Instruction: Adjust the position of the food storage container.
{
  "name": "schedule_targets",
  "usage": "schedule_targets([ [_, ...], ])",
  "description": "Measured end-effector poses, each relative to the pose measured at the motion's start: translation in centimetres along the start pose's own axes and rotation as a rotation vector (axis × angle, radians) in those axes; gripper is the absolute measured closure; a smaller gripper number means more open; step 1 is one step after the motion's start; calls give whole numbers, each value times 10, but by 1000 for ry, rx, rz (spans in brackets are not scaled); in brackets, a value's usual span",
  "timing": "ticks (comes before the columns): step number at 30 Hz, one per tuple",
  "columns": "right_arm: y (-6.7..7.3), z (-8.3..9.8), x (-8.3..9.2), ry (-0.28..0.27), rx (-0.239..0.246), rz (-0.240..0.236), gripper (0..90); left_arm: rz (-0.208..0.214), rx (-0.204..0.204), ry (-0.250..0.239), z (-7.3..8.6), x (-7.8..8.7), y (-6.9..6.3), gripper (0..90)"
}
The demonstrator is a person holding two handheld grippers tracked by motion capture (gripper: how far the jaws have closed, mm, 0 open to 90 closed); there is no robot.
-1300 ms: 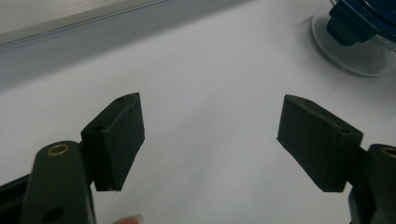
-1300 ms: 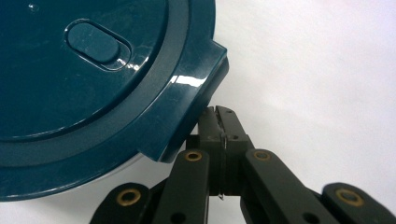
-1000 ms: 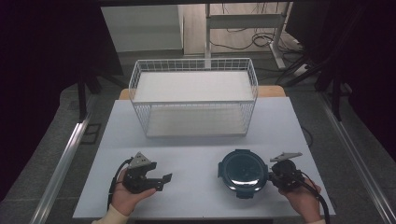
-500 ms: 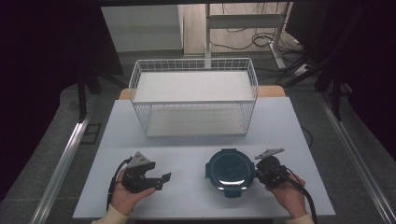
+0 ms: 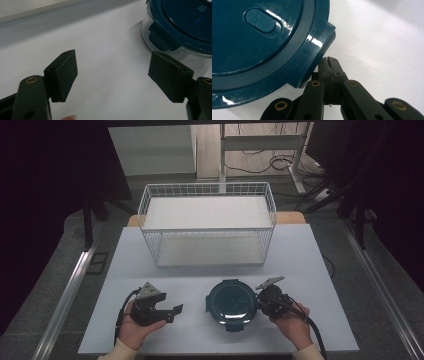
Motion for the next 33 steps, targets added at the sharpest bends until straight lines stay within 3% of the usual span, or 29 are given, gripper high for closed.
schedule_targets([
  [9,17,-9,-2,-2,30,-19,897,-2,0,-4,-1,1,0,229],
  [16,21,-12,-4,-9,50,-23,897,-1,0,-3,-1,1,0,230],
  [19,19,-10,-1,-31,45,-89,897,3,7,-7,0,2,1,229],
  [21,16,-11,1,-53,32,-118,897,2,9,-9,0,2,1,230],
  [22,1,-11,8,-100,-32,-132,896,2,8,-11,-1,3,2,229],
  [23,1,-11,8,-100,-32,-132,896,2,7,-15,-1,4,1,229],
  [25,-13,-9,20,-167,-100,-150,895,1,6,-22,-3,6,1,230],
  [27,-16,-9,23,-191,-115,-151,883,1,8,-28,-4,7,1,229],
  [29,-21,-7,28,-228,-142,-155,725,1,8,-27,-4,8,1,229],
  [30,-22,-5,31,-259,-145,-167,525,1,7,-27,-4,8,1,229],
  [31,-22,-5,31,-259,-145,-167,525,1,6,-28,-5,8,1,229],
  [33,-22,-4,32,-278,-156,-205,396,3,7,-30,-5,9,1,229],
])
Point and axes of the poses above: each handheld gripper's, and its own axes: x roughly backward along the jaws, z roughly out of its underside, y roughly to its left, the point moved 9 cm from there along -x, roughly forward along the jaws, and after that the axes turned 6 degrees about z, right-handed, at the moved point
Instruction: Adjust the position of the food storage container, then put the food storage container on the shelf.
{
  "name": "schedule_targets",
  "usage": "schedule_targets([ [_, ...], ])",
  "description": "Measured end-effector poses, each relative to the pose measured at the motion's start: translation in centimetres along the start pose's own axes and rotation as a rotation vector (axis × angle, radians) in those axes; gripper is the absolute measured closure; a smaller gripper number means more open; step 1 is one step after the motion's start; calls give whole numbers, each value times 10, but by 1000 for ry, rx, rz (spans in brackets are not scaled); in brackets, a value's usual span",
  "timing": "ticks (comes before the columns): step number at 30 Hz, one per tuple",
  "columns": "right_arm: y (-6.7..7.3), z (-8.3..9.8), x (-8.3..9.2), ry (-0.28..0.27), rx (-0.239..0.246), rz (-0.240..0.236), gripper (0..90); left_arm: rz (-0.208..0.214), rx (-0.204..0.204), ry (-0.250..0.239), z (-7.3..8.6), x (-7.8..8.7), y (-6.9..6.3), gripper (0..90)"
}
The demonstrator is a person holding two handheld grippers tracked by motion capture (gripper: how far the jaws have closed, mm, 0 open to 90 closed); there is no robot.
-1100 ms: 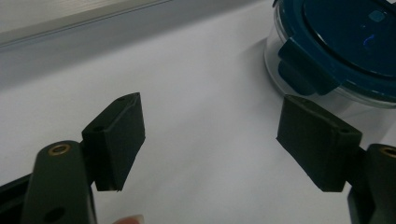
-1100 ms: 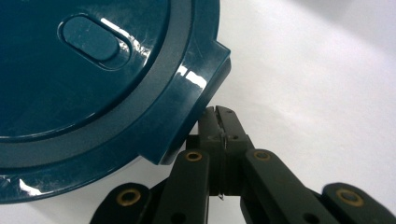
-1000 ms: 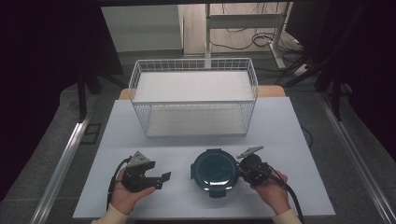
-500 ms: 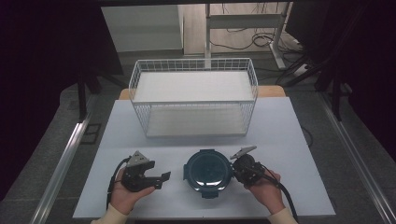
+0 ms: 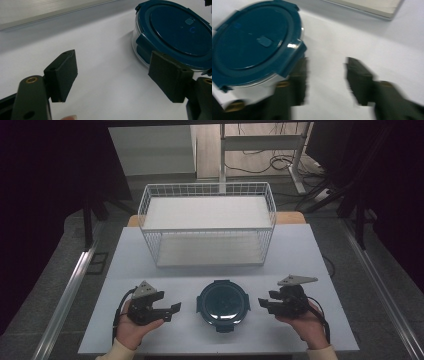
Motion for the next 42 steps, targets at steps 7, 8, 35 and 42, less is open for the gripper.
schedule_targets([
  [7,1,0,0,-18,-33,-45,249,14,9,-23,-3,5,1,221],
  [8,1,0,0,-18,-33,-45,249,14,9,-23,-3,5,1,220],
  [35,34,-30,-1,-65,-67,-127,153,139,105,0,-29,-10,-22,149],
  [42,46,-30,-20,-24,-108,-155,127,217,172,31,-29,-28,-30,119],
])
Point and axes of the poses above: each handheld gripper's, and its own axes: x roughly backward along the jaws, z roughly out of its underside, y roughly to its left, the point moved 9 cm from there along -x, roughly forward along the jaws, and after that the axes turned 6 degrees about z, right-handed, at the moved point
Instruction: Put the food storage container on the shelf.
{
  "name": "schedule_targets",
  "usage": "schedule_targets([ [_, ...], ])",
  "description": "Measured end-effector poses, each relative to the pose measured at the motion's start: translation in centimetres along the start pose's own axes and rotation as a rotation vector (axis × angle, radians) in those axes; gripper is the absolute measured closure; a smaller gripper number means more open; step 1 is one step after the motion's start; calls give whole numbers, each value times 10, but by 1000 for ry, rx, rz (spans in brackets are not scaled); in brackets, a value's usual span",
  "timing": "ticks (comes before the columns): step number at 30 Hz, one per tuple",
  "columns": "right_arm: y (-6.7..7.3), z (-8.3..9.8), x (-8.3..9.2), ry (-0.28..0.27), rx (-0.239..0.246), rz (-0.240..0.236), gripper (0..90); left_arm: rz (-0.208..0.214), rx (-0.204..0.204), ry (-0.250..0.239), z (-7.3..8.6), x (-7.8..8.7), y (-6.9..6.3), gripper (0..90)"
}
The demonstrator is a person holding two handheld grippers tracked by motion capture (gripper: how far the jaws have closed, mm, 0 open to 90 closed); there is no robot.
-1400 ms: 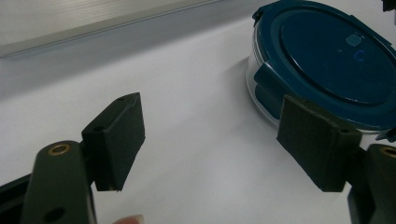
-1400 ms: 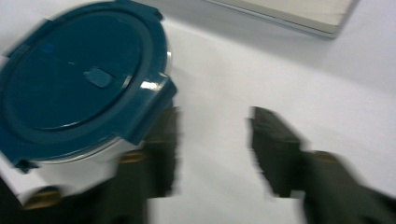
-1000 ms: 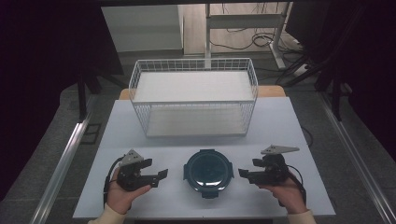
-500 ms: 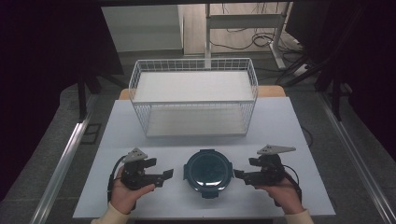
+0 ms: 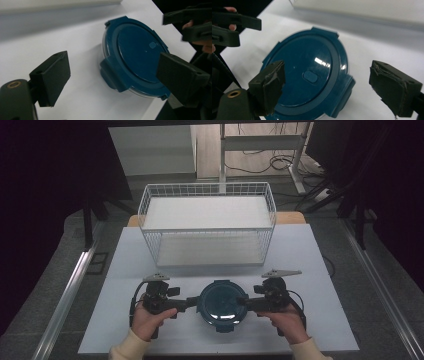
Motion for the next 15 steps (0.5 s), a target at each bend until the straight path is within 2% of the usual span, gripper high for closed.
schedule_targets([
  [6,-7,13,-7,40,-34,8,118,10,41,29,8,-9,3,120],
  [11,-10,20,-12,56,-93,-22,102,42,85,48,11,-19,1,119],
  [15,-7,24,-19,81,-105,-33,96,51,92,76,15,-26,0,117],
])
Point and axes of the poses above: each handheld gripper's, and its own axes: x roughly backward along the jaws, z roughly out of its underside, y roughly to its left, the point moved 9 cm from there along -x, roughly forward along the jaws, and after that the axes turned 6 degrees about z, right-handed, at the moved point
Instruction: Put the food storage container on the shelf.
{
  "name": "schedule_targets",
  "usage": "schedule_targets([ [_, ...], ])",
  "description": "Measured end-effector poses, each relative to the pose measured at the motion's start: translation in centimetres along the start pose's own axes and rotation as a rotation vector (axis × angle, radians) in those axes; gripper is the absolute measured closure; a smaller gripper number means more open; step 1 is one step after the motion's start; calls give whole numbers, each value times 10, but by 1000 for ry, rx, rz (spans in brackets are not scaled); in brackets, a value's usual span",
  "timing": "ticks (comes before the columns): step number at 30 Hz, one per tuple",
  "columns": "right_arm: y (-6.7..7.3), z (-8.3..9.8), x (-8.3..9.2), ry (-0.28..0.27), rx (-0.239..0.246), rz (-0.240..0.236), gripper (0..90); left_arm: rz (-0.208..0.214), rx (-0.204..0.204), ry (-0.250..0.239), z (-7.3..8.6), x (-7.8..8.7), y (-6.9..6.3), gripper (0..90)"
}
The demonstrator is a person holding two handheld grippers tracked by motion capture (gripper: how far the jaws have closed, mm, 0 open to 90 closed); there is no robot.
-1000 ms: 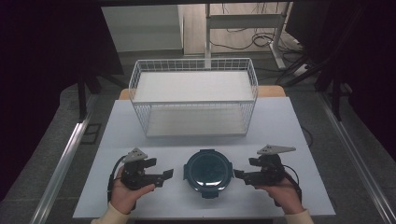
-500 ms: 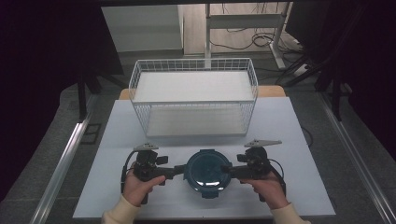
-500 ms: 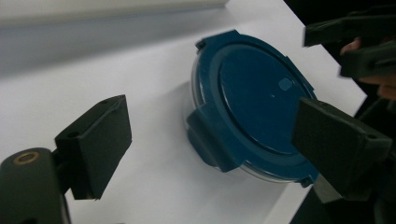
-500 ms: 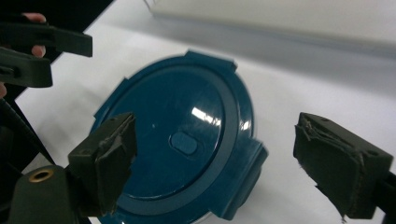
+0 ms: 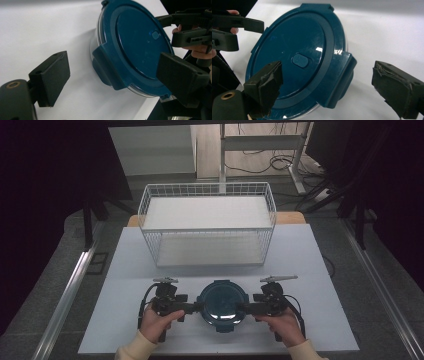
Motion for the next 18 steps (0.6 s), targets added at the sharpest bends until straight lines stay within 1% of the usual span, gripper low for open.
schedule_targets([
  [4,2,2,-5,12,-14,-16,94,31,23,14,1,-7,-2,117],
  [7,3,4,-8,23,-21,-20,94,34,33,25,2,-11,-1,119],
  [9,5,4,-11,28,-27,-29,94,57,48,32,2,-14,-1,119],
  [10,6,5,-12,33,-28,-32,94,78,65,37,3,-16,-2,120],
  [11,7,5,-14,39,-34,-36,94,89,78,42,4,-18,-2,120],
  [13,9,6,-16,48,-38,-43,93,87,88,57,7,-22,0,121],
  [16,11,7,-19,58,-60,-65,102,100,96,74,10,-28,0,143],
  [17,11,7,-19,58,-60,-65,102,109,96,80,11,-29,-2,143],
  [18,12,8,-20,64,-69,-74,103,129,100,93,13,-32,-6,169],
])
Point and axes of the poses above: each handheld gripper's, and its own axes: x roughly backward along the jaws, z roughly out of its underside, y roughly to its left, the point moved 9 cm from there along -x, roughly forward along the jaws, and after that the axes turned 6 degrees about z, right-handed, at the moved point
